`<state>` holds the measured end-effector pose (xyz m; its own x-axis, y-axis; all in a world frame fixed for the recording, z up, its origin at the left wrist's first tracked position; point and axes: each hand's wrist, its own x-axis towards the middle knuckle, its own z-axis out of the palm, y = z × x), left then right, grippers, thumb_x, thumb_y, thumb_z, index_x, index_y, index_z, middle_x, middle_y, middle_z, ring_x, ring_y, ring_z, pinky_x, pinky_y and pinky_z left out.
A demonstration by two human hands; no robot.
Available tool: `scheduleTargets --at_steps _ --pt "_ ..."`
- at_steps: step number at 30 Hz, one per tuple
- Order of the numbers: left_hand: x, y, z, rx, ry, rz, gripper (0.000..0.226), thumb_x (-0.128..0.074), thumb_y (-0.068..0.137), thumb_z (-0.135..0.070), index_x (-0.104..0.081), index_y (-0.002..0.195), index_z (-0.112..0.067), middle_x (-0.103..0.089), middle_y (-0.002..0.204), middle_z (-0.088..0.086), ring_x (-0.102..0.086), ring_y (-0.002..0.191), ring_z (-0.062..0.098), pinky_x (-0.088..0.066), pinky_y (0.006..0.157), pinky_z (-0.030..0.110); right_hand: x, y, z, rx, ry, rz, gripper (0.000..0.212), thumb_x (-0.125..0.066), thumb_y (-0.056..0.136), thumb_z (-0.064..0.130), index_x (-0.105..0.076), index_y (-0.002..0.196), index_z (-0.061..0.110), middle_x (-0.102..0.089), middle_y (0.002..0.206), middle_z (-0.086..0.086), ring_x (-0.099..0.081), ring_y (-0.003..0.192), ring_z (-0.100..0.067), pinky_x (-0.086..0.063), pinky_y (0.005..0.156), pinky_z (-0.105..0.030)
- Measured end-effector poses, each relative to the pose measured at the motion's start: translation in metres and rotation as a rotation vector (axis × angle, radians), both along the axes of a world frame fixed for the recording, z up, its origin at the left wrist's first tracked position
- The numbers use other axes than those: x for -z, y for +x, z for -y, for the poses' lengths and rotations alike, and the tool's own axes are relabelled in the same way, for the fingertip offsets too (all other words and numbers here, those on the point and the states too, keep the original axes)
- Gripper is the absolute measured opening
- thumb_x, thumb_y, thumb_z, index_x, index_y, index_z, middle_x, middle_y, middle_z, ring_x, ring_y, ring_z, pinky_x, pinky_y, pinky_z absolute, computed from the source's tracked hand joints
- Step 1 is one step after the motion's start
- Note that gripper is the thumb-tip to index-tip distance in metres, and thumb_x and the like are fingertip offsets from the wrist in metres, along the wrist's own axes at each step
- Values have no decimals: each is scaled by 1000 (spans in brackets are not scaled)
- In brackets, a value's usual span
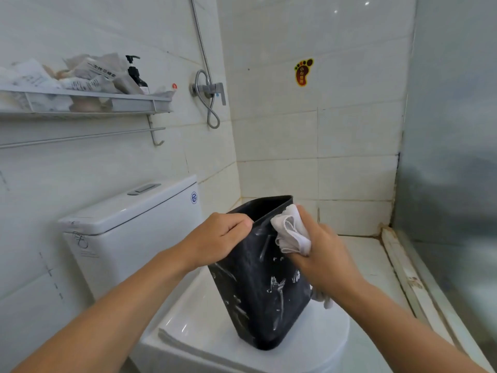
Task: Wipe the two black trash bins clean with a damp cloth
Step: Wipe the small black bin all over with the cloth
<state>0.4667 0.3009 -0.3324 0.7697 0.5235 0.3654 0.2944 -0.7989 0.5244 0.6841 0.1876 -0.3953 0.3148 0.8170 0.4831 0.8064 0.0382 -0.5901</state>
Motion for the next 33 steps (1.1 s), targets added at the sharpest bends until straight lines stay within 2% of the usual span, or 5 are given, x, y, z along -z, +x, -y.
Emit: scheduleTargets --at_steps 3,11,18,23,33 --pt "-2 2 0 -17 -49 11 42 -48 109 -28 -42 74 -7 -39 76 19 -38 69 16 -36 68 32 3 -4 -6 -25 -15 4 87 -68 87 65 -13 154 58 -49 105 4 -57 86 -15 -49 73 -32" --pt "-12 2 11 -109 -168 -10 41 -52 106 -18 -44 70 0 -39 69 11 -41 67 19 -36 66 33 17 -20 -32 -4 94 -79 67 -40 94 74 -15 155 61 -44 103 7 -55 78 -9 -50 69 -24" --pt "-14 6 15 -217 -222 -52 58 -53 104 -39 -36 64 -1 -34 64 9 -35 62 23 -30 63 36 20 -16 -47 -69 117 -123 52 -35 101 66 -29 151 54 -57 107 6 -57 86 -10 -55 75 -33" --pt "-13 1 8 -159 -181 -25 52 -51 97 -45 -41 70 -1 -36 69 16 -35 65 25 -32 64 40 4 -5 -44 -86 182 -168 21 -40 102 52 -48 118 40 -64 97 14 -63 83 -8 -55 72 -38" --pt "-9 -10 -17 -115 -213 14 51 -43 93 -37 -54 94 13 -54 88 4 -50 85 16 -42 82 35 22 -32 -23 -188 174 280 65 -61 83 52 -46 146 47 -48 95 12 -51 72 -12 -45 55 -22"
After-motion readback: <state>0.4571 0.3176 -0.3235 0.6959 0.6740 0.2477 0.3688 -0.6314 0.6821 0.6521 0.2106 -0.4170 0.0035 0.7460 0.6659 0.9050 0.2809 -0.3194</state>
